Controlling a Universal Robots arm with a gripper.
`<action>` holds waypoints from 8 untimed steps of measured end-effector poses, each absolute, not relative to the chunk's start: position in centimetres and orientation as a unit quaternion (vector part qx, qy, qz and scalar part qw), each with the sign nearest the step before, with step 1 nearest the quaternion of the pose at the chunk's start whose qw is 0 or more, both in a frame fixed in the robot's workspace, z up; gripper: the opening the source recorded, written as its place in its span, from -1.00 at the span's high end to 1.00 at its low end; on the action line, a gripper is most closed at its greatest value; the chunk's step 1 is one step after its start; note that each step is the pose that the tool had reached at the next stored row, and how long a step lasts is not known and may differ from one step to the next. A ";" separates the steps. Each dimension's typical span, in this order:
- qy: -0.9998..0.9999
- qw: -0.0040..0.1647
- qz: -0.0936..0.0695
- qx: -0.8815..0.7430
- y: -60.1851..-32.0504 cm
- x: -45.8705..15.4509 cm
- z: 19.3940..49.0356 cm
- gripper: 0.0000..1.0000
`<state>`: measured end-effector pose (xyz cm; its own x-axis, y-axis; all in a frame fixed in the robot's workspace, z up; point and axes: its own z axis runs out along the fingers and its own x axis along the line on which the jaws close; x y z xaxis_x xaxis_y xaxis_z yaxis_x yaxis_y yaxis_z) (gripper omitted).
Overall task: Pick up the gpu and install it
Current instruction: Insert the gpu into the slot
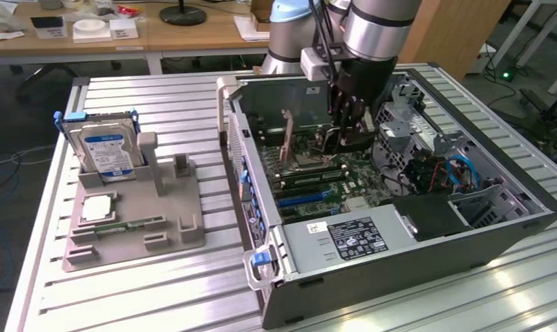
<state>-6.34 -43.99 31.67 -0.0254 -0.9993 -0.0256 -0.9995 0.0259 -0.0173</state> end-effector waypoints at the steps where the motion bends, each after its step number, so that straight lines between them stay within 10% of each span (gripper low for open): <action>1: 0.717 0.015 0.003 -0.697 -44.0 -6.4 31.6 0.45; 8: 0.726 0.015 0.002 -0.687 -44.5 -6.5 30.8 0.45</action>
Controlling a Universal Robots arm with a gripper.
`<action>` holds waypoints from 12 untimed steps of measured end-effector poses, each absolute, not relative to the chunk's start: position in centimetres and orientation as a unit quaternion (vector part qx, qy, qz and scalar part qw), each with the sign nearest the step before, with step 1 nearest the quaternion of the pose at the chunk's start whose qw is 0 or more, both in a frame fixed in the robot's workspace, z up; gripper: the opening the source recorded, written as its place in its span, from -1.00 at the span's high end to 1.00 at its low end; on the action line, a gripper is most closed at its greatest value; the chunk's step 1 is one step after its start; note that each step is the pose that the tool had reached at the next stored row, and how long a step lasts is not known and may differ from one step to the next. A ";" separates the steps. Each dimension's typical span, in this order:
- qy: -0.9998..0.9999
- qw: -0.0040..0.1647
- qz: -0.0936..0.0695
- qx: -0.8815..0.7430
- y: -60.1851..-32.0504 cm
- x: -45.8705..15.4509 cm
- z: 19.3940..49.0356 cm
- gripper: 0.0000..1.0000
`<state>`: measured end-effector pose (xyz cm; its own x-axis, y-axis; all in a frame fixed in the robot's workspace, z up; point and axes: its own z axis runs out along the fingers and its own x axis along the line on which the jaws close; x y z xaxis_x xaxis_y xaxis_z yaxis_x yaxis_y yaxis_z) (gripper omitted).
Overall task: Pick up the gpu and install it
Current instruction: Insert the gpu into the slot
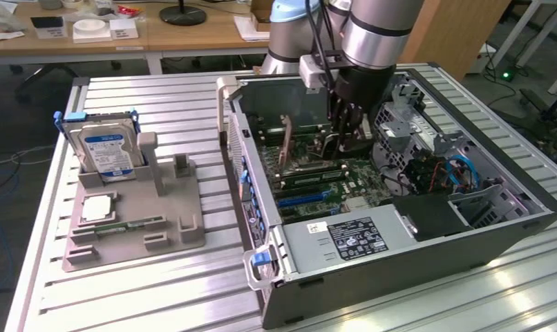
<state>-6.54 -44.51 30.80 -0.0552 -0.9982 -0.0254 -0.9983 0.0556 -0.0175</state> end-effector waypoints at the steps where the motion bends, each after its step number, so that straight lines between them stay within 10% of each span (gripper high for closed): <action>1: 0.727 0.015 0.002 -0.687 -44.5 -6.6 30.7 0.45; 12: 0.727 0.012 0.000 -0.687 -44.7 -7.7 28.8 0.45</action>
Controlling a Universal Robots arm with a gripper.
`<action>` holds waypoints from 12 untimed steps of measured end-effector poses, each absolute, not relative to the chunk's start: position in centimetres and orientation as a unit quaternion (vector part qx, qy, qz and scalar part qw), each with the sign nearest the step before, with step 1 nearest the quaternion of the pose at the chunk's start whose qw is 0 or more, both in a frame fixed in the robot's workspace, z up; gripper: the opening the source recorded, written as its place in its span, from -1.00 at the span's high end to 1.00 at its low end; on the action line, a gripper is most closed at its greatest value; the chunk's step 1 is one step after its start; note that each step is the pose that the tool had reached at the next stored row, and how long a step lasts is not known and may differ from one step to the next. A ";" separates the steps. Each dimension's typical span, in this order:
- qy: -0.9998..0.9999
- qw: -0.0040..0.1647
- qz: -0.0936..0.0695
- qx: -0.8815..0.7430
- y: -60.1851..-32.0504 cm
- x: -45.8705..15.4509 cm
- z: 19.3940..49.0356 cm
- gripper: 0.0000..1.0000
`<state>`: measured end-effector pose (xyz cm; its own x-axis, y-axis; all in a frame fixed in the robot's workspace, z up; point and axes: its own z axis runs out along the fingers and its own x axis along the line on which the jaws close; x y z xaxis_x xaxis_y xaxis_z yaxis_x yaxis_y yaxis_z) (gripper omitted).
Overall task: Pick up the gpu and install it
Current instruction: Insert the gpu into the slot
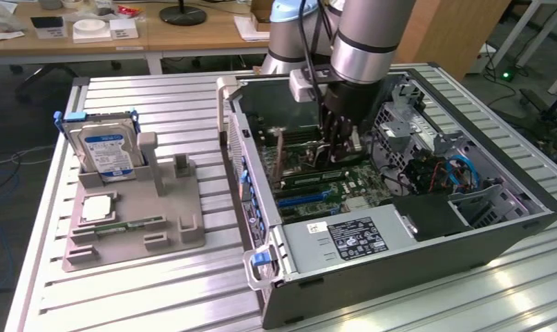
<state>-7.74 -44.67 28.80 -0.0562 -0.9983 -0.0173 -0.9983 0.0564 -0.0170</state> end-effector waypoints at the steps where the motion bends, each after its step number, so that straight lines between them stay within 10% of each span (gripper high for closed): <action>1: 0.727 0.012 0.000 -0.687 -44.8 -7.8 28.7 0.45; 12: 0.727 0.012 0.000 -0.687 -45.4 -9.0 27.1 0.45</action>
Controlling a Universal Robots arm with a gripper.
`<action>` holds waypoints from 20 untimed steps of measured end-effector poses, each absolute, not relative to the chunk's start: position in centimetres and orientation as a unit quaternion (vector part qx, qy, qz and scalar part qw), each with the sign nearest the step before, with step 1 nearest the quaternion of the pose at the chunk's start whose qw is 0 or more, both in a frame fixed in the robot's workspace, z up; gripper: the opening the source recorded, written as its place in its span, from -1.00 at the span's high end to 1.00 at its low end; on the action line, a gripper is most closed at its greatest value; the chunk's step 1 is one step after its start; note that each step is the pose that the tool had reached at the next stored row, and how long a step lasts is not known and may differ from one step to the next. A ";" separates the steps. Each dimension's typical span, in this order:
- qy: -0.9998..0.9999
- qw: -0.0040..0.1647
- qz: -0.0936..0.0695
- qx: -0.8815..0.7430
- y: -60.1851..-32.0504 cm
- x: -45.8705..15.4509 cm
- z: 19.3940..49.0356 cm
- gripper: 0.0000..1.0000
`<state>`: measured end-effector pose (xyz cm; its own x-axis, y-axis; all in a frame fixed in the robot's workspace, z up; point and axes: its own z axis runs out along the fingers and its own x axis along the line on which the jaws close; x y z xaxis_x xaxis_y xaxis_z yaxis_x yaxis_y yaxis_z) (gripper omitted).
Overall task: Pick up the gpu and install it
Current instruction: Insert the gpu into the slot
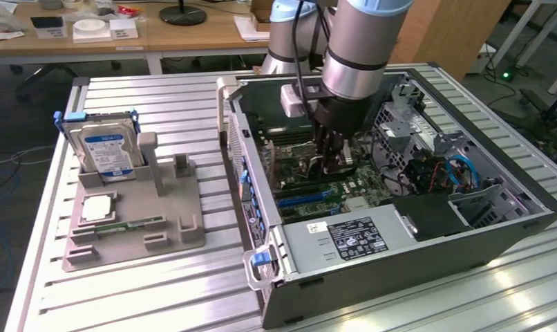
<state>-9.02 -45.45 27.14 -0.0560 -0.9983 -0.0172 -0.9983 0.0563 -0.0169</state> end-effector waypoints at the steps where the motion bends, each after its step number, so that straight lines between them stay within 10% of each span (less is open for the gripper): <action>1: 0.727 0.012 0.000 -0.687 -45.5 -9.1 27.1 0.45; 20: 0.727 0.016 0.005 -0.687 -45.8 -9.8 25.1 0.45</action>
